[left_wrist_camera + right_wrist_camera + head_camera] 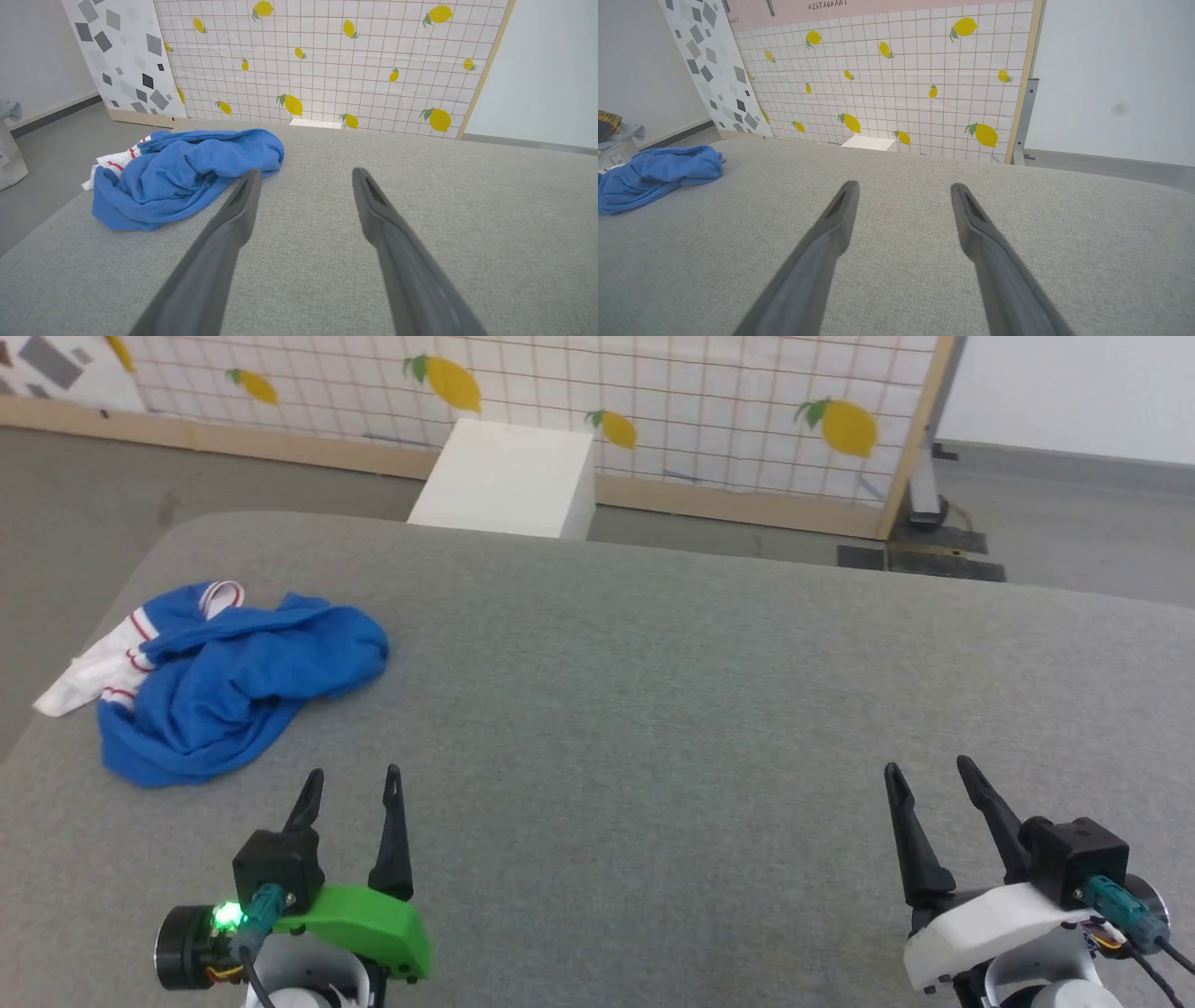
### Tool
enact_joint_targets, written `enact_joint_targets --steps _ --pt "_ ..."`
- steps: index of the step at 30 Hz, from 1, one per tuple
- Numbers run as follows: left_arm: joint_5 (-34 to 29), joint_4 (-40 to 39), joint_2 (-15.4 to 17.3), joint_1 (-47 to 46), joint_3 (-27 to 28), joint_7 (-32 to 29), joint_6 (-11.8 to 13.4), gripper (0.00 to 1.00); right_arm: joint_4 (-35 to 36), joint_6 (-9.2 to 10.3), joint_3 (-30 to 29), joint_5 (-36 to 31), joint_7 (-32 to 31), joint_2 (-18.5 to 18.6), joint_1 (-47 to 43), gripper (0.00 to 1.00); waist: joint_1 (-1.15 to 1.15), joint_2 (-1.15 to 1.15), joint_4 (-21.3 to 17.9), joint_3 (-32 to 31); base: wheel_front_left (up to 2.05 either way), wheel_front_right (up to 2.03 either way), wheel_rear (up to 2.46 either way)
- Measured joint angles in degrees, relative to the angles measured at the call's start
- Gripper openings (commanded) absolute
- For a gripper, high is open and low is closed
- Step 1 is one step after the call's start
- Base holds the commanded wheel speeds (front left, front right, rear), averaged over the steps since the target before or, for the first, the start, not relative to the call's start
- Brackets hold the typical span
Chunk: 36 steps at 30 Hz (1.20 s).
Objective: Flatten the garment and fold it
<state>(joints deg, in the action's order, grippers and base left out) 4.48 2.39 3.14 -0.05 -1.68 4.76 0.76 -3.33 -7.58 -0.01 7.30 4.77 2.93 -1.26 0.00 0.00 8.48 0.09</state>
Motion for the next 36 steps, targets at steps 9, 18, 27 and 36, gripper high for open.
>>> enact_joint_targets --steps 9,18,27,36 --pt "0.6 0.3 0.0 0.6 0.0 1.0 0.4 1.00 -0.9 0.00 0.1 1.3 1.0 0.0 -0.3 1.00 0.00 0.00 3.3 0.2 0.00 0.00 0.00" --pt "1.0 0.6 0.0 1.1 -0.1 2.2 0.5 1.00 -1.9 0.00 0.3 2.6 1.9 0.0 -1.0 1.00 0.00 0.00 6.4 0.2 0.00 0.00 0.00" --pt "1.2 1.0 0.0 1.2 -0.5 3.2 0.6 1.00 -2.7 0.00 0.3 3.0 3.1 0.0 -1.2 1.00 0.00 0.00 9.0 0.2 0.00 0.00 0.00" --pt "1.2 1.7 0.0 1.3 -0.3 4.5 0.9 1.00 -3.4 0.00 0.2 3.0 4.4 0.0 -1.4 1.00 0.00 0.00 11.7 0.3 0.00 0.00 0.00"
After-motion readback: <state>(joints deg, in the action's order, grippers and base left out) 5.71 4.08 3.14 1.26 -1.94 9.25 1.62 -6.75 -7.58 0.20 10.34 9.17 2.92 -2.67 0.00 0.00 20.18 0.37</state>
